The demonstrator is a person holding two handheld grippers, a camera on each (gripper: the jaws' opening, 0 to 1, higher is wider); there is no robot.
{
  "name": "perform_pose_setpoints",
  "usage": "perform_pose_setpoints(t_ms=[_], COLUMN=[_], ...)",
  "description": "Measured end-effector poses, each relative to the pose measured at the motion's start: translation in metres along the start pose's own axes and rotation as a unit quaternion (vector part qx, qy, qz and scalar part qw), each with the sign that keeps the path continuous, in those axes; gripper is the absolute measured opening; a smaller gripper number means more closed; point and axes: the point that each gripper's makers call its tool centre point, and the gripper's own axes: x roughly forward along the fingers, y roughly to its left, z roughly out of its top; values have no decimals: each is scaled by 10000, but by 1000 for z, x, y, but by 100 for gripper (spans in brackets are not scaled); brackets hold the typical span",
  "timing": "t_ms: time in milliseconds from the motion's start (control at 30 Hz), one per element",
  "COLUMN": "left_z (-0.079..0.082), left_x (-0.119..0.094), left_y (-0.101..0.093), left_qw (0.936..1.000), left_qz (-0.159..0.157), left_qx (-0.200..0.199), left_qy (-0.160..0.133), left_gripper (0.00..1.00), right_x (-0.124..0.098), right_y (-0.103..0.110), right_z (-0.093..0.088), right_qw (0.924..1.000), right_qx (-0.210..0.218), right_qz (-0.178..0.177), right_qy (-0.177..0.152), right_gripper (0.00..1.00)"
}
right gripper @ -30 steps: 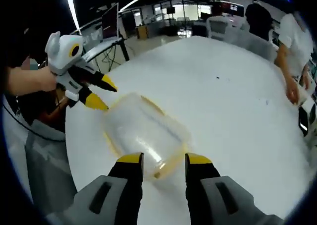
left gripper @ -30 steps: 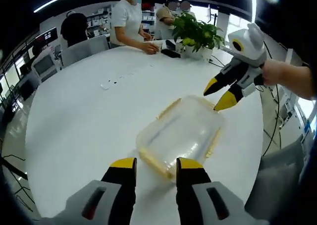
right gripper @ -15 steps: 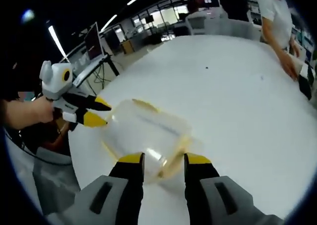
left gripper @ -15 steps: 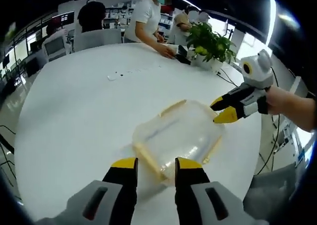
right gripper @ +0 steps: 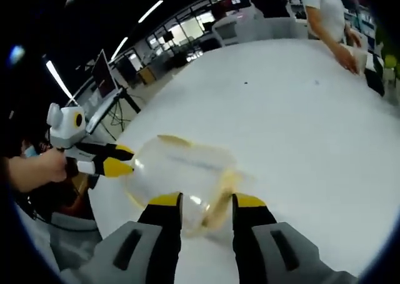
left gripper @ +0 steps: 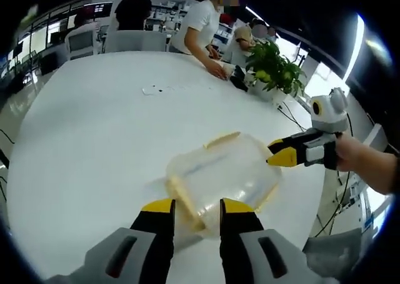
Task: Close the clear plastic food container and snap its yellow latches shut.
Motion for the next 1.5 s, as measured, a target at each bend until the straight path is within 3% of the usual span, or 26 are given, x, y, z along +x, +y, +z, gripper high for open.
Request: perform_pose_setpoints(t_ms=[133,300,433,933,967,1033,1067,1100,1500], left_z=[-2,-3,-5,-5,-6,-7,-7,-7,-4], left_x=[0,1,2,5,9,9,10,13,15], left_y=[-3,-5,-4,-6,-6,-6,-6,-7,-10], left_qw=[9999,9992,9976,9965,9944,9958,9957,9956,9949], left_qz=[-43,-41,-124,-205,-217,-222,-224,-231,-347], left_qx=[-130,-395,-676,-801,-1032,-888,-893,-904,-947], left_qy=[43,46,72,79,52,83,81,72,93], left_gripper=[22,23,23,20,20,20,20,20,22], right_x=[0,2,3,4,4,4,4,3,3], right_y=[-1,-3,-2,0,-1,0,16,2,1], right_z=[-1,-2,-2,-3,-3,-3,-10,-14,-3], right_qw=[9998,9985,9987,9977,9975,9968,9907,9942,9963], right_qx=[119,518,465,618,638,736,1165,972,820], right_qz=[-59,107,191,244,248,267,611,377,269], right_qy=[-143,-107,26,161,184,180,332,273,-3], right_gripper=[28,29,28,26,25,25,23,23,27])
